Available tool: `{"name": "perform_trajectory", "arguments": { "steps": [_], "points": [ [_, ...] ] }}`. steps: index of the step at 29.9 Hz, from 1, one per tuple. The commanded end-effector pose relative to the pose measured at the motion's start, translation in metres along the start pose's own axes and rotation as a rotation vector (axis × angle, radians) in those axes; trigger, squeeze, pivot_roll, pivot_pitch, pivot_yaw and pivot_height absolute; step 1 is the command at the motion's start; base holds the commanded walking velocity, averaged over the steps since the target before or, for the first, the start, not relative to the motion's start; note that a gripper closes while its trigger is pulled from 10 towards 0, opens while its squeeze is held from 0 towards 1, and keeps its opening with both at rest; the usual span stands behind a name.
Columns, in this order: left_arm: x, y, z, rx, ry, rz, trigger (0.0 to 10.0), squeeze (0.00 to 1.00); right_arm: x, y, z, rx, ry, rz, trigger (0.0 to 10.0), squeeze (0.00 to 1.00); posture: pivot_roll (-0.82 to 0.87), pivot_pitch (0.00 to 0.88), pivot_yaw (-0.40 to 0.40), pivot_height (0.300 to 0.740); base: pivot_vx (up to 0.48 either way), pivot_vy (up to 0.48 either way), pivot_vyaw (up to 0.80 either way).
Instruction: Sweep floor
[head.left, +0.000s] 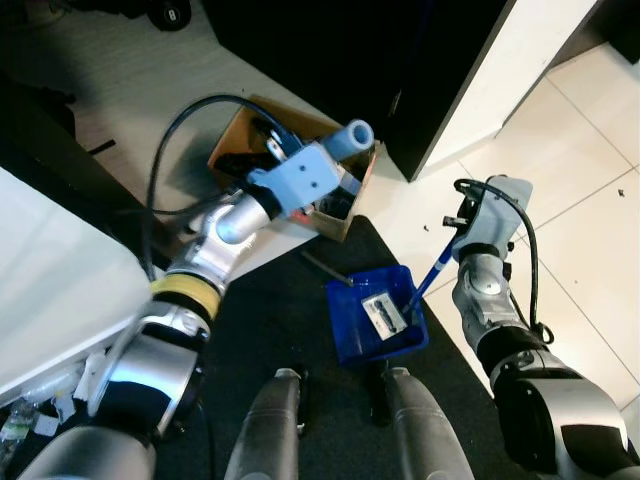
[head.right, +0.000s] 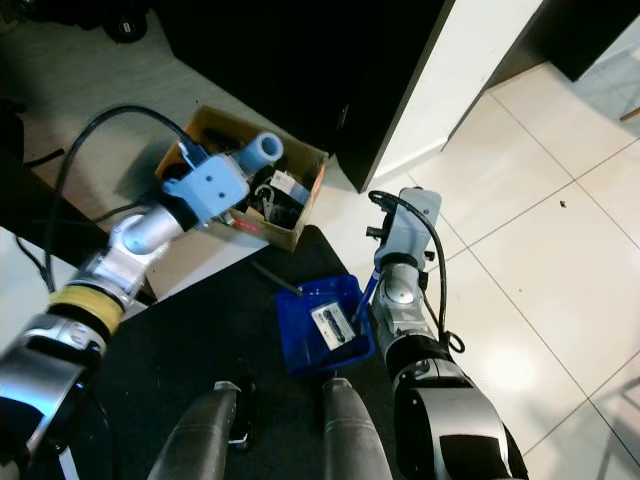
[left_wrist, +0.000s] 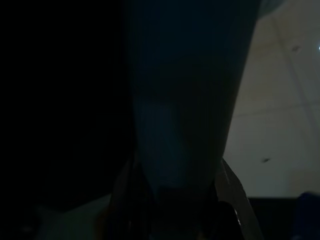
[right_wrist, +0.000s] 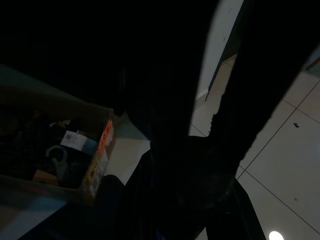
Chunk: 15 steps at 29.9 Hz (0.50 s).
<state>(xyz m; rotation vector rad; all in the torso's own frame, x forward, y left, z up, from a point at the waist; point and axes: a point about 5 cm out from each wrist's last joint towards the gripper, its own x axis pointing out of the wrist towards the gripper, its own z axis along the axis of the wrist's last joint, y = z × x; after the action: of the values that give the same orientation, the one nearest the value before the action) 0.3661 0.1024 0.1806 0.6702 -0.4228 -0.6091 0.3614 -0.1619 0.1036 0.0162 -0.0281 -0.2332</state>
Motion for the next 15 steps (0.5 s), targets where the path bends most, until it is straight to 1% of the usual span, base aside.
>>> {"name": "perform_trajectory", "arguments": {
  "steps": [1,3,5,7,8,9,12,13,14,15],
  "points": [
    [0.002,-0.021,0.006,-0.046,-0.061,-0.039,10.0,0.0,-0.016,-0.005,-0.032,-0.045,0.132,0.005,10.0,0.0,0.0,0.332,-0.034,0.74,0.0,0.0,0.0],
    [0.004,-0.035,0.01,-0.082,-0.089,-0.053,10.0,0.0,-0.016,-0.005,-0.033,-0.046,0.133,0.007,10.0,0.0,0.0,0.333,-0.035,0.74,0.0,0.0,0.0],
    [0.004,-0.035,0.01,-0.082,-0.089,-0.053,10.0,0.0,-0.016,-0.005,-0.033,-0.046,0.133,0.007,10.0,0.0,0.0,0.333,-0.035,0.74,0.0,0.0,0.0],
    [0.007,-0.049,0.016,-0.107,-0.123,-0.059,10.0,0.0,-0.017,-0.004,-0.033,-0.048,0.134,0.01,10.0,0.0,0.0,0.334,-0.037,0.74,0.0,0.0,0.0],
    [0.008,-0.053,0.018,-0.116,-0.135,-0.063,10.0,0.0,-0.017,-0.004,-0.033,-0.049,0.133,0.011,10.0,0.0,0.0,0.334,-0.037,0.74,0.0,0.0,0.0],
    [0.008,-0.053,0.018,-0.116,-0.135,-0.063,10.0,0.0,-0.017,-0.004,-0.033,-0.049,0.133,0.011,10.0,0.0,0.0,0.334,-0.037,0.74,0.0,0.0,0.0],
    [0.008,-0.063,0.024,-0.103,-0.173,-0.148,10.0,0.0,-0.017,-0.003,-0.033,-0.049,0.133,0.014,10.0,0.0,0.0,0.333,-0.036,0.74,0.0,0.0,0.0],
    [0.005,-0.064,0.023,-0.087,-0.179,-0.206,10.0,0.0,-0.017,-0.003,-0.033,-0.049,0.133,0.015,10.0,0.0,0.0,0.33,-0.035,0.74,0.0,0.0,0.0],
    [0.005,-0.064,0.023,-0.087,-0.179,-0.206,10.0,0.0,-0.017,-0.003,-0.033,-0.049,0.133,0.015,10.0,0.0,0.0,0.33,-0.035,0.74,0.0,0.0,0.0],
    [0.001,-0.066,0.022,-0.059,-0.18,-0.28,10.0,0.0,-0.017,-0.003,-0.033,-0.049,0.133,0.015,10.0,0.0,0.0,0.325,-0.033,0.74,0.0,0.0,0.0]
  ]
}}
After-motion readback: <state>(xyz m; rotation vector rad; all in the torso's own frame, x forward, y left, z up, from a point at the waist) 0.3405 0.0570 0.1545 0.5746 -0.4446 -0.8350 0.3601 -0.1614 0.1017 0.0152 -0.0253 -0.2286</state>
